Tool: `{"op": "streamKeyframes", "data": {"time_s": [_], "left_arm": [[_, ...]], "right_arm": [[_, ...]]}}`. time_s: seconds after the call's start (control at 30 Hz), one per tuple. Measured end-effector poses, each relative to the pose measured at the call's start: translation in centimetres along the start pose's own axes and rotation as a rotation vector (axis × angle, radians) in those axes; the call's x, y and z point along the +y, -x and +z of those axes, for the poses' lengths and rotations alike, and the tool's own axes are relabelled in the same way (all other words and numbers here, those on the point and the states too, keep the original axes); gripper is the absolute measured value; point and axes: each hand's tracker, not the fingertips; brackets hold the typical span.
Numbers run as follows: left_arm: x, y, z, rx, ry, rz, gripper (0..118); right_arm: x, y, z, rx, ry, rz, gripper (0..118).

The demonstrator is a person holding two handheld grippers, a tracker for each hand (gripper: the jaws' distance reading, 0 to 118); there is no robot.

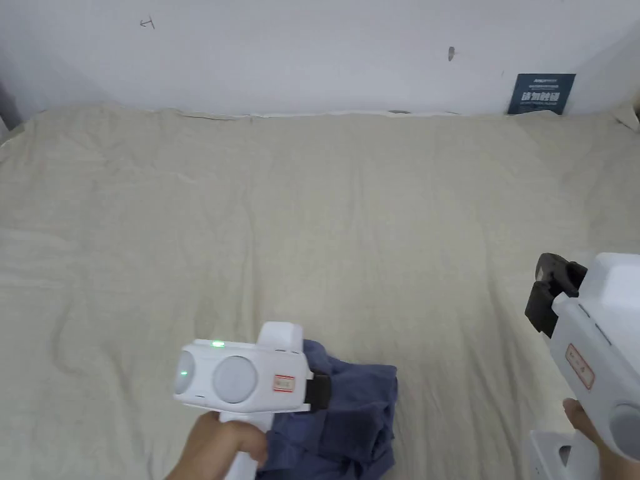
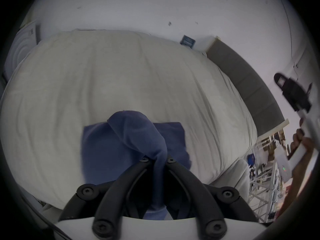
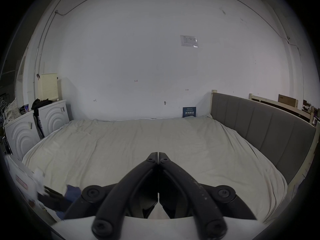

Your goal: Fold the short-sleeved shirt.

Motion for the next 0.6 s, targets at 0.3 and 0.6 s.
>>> {"op": "streamKeyframes", "data": {"time_s": [0.3,0.6], "left_arm": [[-1.4,-5.1,-7.8,0.066,0.125,-0.068,73],[0.1,-4.1,-0.6,-0.071,-0.219,0.018,116]], "right_arm": [[-0.3,-2.6,1.0,-0.056,-0.001,-0.003,2],[-0.3,-3.6,1.5,-0.073,-0.002,-0.016,2]]}}
